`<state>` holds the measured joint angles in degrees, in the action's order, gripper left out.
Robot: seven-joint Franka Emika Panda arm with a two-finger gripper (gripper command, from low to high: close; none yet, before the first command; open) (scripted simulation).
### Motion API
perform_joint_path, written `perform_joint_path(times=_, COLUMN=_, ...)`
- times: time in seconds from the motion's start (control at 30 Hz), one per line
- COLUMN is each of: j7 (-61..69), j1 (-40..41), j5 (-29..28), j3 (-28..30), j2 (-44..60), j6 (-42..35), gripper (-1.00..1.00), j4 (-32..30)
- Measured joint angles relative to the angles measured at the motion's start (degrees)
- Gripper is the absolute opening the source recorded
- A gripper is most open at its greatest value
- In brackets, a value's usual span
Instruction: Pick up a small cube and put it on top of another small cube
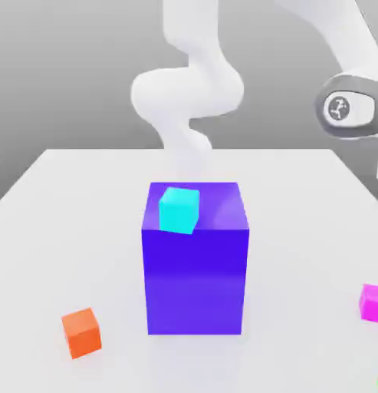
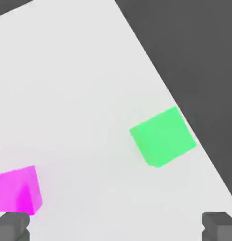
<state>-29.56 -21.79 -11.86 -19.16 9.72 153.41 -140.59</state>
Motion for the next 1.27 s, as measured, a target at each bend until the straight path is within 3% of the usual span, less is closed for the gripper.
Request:
perform_joint_path(times=0.1, j7=0.4, j1=-2.5, j5=-2.5, j3=-0.7, j2=6.3, j6=2.8, gripper=0.00, j4=-0.5)
perform_joint_path(times=0.23, j7=-3.2, j1=-7.2, j5=-7.8, j3=4.5, j2=14.6, j6=8.7, gripper=0.00, j4=1.2)
perform_joint_path(times=0.27, j7=-3.9, j1=-8.0, j5=-8.7, j3=5.5, j2=16.0, j6=9.7, gripper=-1.00, j4=1.6)
perform_joint_path(times=0.5, j7=-3.9, j1=-8.0, j5=-8.8, j3=5.4, j2=16.0, j6=9.7, gripper=-1.00, j4=1.5)
perform_joint_path(times=0.67, j7=1.0, j1=-4.0, j5=-1.9, j3=0.2, j2=7.2, j6=3.0, gripper=-1.00, j4=-0.3)
perform_joint_path(times=1.03, j7=-11.0, j1=0.0, j5=4.9, j3=7.4, j2=12.6, j6=-11.7, gripper=-1.00, j4=20.6)
perform_joint_path(times=1.13, j7=-12.8, j1=-0.6, j5=4.1, j3=9.2, j2=17.7, j6=-8.5, gripper=-1.00, j4=22.5)
perform_joint_path(times=1.17, j7=-13.2, j1=-0.9, j5=3.8, j3=9.7, j2=19.4, j6=-7.1, gripper=1.00, j4=22.7)
perform_joint_path(times=1.27, j7=-13.2, j1=-0.9, j5=3.8, j3=9.7, j2=19.4, j6=-7.1, gripper=1.00, j4=22.7)
